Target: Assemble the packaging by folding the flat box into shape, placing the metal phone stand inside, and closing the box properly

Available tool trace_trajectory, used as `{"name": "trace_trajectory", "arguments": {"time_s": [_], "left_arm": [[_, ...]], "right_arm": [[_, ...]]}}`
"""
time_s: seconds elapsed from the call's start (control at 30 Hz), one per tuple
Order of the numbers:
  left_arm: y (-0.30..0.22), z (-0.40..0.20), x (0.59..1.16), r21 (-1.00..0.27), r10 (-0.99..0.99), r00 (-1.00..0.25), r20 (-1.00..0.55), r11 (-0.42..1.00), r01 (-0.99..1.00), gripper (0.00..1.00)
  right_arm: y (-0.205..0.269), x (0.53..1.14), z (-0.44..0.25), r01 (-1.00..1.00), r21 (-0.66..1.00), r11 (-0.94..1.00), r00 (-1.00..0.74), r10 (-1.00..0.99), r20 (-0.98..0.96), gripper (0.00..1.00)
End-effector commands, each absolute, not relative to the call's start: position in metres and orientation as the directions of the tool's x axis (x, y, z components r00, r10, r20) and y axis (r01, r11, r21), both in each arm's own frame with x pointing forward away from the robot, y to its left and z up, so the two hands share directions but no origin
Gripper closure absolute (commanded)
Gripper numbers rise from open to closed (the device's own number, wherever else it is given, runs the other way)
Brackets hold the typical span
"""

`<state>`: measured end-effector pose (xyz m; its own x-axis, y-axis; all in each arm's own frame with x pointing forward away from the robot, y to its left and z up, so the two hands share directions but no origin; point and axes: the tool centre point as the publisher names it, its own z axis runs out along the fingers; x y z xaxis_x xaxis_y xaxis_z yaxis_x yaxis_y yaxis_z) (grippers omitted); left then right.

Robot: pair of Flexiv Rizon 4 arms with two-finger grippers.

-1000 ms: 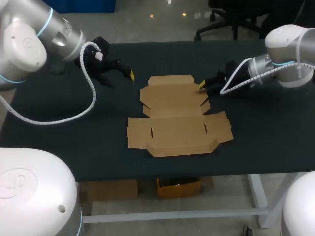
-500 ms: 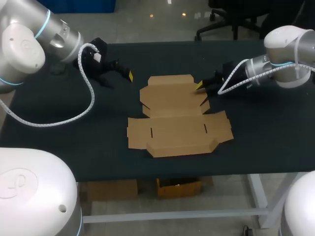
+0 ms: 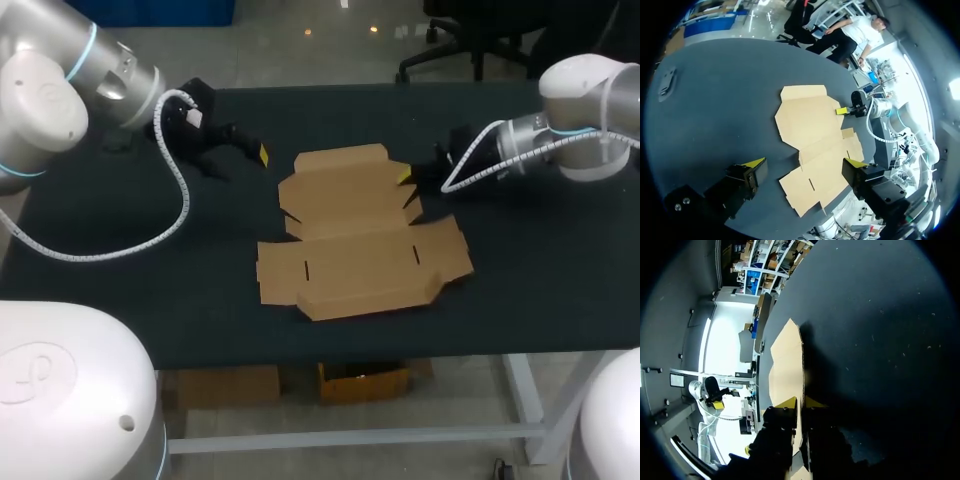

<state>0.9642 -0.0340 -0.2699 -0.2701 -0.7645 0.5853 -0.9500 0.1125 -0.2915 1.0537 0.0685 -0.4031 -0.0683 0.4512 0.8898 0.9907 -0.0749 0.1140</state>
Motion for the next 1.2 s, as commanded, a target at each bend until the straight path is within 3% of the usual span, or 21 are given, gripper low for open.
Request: {"name": "trace_trajectory", "arguments": {"time_s": [0.03,0.77,1.2], "left_arm": [[-0.034,-0.271,0.965,-0.294,-0.757,-0.275,0.593,0.115,-0.949,0.0],[-0.045,-0.267,0.984,-0.404,-0.661,-0.39,0.642,0.141,-0.904,0.0],[-0.045,-0.267,0.984,-0.404,-0.661,-0.39,0.642,0.141,-0.904,0.0]], "right_arm": [[0.064,1.044,-0.398,0.984,0.151,-0.095,-0.095,0.441,0.893,1.0],[0.058,1.036,-0.35,0.914,0.383,-0.131,-0.319,0.35,0.881,1.0],[0.059,1.033,-0.344,0.911,0.394,-0.119,-0.335,0.344,0.877,1.0]]}}
